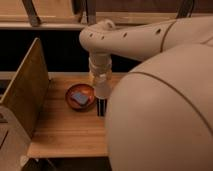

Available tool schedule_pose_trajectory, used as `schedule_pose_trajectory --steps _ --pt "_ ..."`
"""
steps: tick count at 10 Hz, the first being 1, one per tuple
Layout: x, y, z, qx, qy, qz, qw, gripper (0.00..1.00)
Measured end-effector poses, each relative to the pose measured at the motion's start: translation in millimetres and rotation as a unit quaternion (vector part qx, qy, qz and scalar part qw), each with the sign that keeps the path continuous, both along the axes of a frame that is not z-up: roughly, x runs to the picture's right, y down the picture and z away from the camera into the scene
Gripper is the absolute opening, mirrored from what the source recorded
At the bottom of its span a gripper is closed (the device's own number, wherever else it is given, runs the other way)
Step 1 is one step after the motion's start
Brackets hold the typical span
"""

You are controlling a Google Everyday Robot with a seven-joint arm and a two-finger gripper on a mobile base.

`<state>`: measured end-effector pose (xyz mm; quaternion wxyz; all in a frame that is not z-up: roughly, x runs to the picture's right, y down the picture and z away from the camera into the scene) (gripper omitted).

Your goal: Place the ceramic cup over the eraser

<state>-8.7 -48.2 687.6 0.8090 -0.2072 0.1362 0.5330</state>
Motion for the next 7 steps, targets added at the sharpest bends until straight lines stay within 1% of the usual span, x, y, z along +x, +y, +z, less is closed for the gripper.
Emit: schedule_pose_trajectory --steps 1,3,5,6,7 --pt "6 0 -7.2 0.001 0.006 0.012 0.9999 0.0" --pt "16 10 -14.7 -0.007 0.011 0.033 0.9994 0.0" --pt "17 28 -14.6 -0.019 0.004 0.051 0.9985 0.0" --pt "14 34 -13.1 -0.021 -0.001 0.053 0.9984 0.0" --pt "10 39 -10.4 -0.016 -0.011 0.057 0.9982 0.0"
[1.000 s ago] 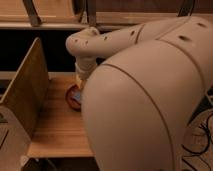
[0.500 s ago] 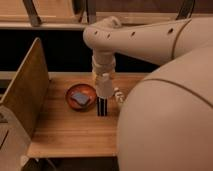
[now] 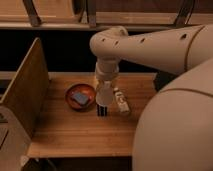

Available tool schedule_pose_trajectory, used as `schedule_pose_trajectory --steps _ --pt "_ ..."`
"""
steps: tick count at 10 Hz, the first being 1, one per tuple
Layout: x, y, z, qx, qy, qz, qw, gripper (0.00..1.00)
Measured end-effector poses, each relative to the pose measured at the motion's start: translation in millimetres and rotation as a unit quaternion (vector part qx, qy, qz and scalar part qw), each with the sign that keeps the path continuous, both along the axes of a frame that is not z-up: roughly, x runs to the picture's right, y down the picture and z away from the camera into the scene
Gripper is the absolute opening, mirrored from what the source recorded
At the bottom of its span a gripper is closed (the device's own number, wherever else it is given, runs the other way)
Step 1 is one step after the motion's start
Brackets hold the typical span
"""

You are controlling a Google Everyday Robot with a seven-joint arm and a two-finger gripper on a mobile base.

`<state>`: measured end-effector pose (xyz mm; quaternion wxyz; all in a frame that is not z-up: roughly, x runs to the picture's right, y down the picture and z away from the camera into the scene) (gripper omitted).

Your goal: Place the ceramic cup over the eraser

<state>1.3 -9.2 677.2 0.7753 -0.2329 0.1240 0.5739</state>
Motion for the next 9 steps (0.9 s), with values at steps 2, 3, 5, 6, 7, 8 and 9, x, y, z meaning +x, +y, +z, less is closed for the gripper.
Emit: schedule_pose_trajectory --steps 2,3,5,6,7,8,9 --pt "-5 1 5.9 0.023 -0.017 -0.008 0.9996 0.0" --pt "-7 1 7.3 0.031 -0.022 -0.014 0.9992 0.0" --pt "-9 3 11.0 0.043 -0.03 -0.024 0.9983 0.0" --pt "-10 5 14.3 0.045 -0.032 -0.027 0.9981 0.0" --pt "-12 6 19.1 0.049 -0.038 -0.028 0.9977 0.0" --pt "-12 6 22.9 0.053 -0.042 -0.029 0.9973 0.0" --pt "-12 4 27.7 0.058 -0.047 -0.031 0.9968 0.0"
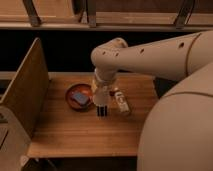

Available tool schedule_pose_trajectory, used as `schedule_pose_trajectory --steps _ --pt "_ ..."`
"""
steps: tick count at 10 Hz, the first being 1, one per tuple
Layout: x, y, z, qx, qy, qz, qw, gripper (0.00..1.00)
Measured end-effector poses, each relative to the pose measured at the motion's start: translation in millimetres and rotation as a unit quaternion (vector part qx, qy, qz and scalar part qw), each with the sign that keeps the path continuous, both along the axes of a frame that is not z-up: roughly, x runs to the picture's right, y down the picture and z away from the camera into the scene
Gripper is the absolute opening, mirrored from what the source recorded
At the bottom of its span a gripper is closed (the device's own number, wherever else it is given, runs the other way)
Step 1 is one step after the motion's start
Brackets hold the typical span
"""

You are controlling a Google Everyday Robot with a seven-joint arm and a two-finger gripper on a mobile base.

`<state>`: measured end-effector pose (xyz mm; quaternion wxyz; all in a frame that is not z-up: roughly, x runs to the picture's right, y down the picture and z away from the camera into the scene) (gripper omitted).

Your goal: Place the ceramic cup over the eraser

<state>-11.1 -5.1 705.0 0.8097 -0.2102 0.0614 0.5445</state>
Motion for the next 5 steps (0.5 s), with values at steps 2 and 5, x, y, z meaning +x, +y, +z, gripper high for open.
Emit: schedule_pose_trajectory --steps 2,5 --pt "-1 0 8.1 0.002 -0.008 0.0 1.0 0.0" --pt "-1 16 26.1 -0.014 -0.019 0.012 0.9996 0.0"
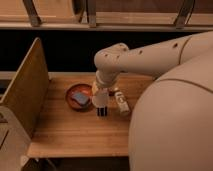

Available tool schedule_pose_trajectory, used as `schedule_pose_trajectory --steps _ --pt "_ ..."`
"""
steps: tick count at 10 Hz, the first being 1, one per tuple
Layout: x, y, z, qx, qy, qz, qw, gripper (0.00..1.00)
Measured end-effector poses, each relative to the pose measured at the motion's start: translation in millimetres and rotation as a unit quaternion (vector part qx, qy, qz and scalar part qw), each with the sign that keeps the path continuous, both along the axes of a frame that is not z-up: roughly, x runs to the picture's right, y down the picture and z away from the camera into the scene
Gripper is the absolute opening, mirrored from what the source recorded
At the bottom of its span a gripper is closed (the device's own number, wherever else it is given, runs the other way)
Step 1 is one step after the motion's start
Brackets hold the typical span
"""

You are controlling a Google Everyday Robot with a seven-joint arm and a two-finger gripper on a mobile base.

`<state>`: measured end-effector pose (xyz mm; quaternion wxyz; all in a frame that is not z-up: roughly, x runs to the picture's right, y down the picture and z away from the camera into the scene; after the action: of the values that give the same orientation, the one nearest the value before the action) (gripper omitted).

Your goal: Place the ceramic cup over the eraser

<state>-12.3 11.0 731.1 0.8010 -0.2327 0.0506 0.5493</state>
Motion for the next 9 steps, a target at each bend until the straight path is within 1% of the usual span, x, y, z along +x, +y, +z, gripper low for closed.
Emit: schedule_pose_trajectory --steps 2,4,5,7,9 --pt "-2 15 19.1 -0.017 -0.01 0.012 0.9997 0.0" --pt "3 30 39.4 -0.036 -0.013 0.02 0.9991 0.0" --pt "4 35 47.0 -0.045 -0.012 0.02 0.9987 0.0" --pt "4 49 66.0 -0.069 -0.011 0.015 0.9974 0.0" --pt "0 54 75.9 -0.081 -0.013 0.008 0.9966 0.0"
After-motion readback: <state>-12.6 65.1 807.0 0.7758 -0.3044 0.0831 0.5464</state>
